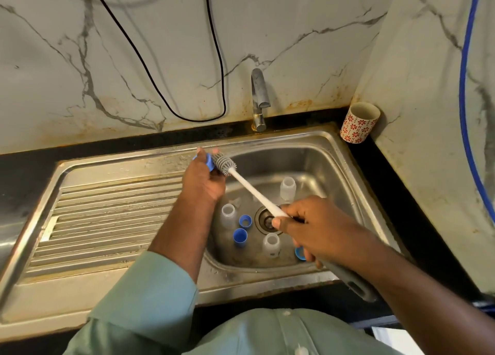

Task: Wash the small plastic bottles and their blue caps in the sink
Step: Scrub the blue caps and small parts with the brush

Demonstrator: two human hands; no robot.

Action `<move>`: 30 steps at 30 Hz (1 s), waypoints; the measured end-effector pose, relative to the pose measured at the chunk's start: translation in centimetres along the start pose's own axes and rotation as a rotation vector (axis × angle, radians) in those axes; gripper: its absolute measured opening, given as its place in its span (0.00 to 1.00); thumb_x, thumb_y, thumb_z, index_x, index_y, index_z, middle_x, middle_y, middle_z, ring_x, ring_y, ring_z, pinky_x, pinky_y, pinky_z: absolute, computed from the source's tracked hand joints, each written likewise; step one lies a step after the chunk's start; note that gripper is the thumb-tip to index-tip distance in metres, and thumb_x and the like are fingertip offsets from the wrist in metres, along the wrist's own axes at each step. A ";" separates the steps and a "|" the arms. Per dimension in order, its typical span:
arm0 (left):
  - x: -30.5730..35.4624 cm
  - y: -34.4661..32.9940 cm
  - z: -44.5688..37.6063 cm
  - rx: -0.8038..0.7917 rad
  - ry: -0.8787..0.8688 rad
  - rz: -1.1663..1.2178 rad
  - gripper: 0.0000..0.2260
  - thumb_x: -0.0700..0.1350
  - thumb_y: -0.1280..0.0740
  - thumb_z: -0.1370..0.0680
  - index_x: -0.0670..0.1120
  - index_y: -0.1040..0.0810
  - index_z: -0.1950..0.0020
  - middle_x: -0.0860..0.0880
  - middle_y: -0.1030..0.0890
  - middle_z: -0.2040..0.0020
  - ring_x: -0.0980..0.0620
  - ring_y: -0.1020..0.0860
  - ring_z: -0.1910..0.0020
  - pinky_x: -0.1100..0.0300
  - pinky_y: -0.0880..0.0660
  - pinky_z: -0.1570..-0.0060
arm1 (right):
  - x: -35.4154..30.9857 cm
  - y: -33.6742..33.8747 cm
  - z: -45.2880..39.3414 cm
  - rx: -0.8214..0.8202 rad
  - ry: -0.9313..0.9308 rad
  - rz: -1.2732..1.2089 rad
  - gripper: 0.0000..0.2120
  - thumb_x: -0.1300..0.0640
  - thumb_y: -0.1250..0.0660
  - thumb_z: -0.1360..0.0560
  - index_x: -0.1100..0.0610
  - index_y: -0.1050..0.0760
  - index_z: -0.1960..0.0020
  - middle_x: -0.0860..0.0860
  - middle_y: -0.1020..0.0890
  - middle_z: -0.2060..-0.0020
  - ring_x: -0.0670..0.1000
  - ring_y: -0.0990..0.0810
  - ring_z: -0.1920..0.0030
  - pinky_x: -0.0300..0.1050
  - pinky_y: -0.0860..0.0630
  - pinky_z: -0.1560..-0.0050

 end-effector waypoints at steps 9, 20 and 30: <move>-0.2 0.7 -0.3 0.005 0.020 0.002 0.09 0.39 0.33 0.20 0.39 0.25 0.42 0.40 0.20 0.48 0.45 0.18 0.54 0.51 0.20 0.61 | 0.4 -0.3 0.3 -0.017 -0.004 -0.019 0.07 0.50 0.36 0.20 0.49 0.20 0.52 0.49 0.22 0.71 0.46 0.24 0.74 0.44 0.21 0.70; -1.1 -0.1 0.9 0.025 0.015 0.079 0.23 0.59 0.44 0.17 0.41 0.29 0.35 0.37 0.22 0.42 0.42 0.21 0.46 0.43 0.24 0.42 | 0.0 -0.2 -0.5 0.074 -0.014 0.042 0.11 0.49 0.37 0.20 0.43 0.23 0.61 0.47 0.21 0.72 0.46 0.23 0.74 0.46 0.19 0.67; -1.2 -0.2 0.8 0.033 -0.044 -0.023 0.20 0.55 0.42 0.17 0.41 0.31 0.33 0.38 0.20 0.43 0.43 0.17 0.48 0.48 0.19 0.51 | 0.8 -0.3 -0.2 0.044 0.001 0.015 0.09 0.50 0.36 0.20 0.51 0.20 0.52 0.45 0.22 0.73 0.48 0.24 0.72 0.48 0.20 0.67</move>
Point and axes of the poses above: each hand's wrist, its own z-axis away from the middle knuckle, its own y-axis out of the back of the hand, x = y × z, the point moved 7 cm from there along -z, towards the middle knuckle
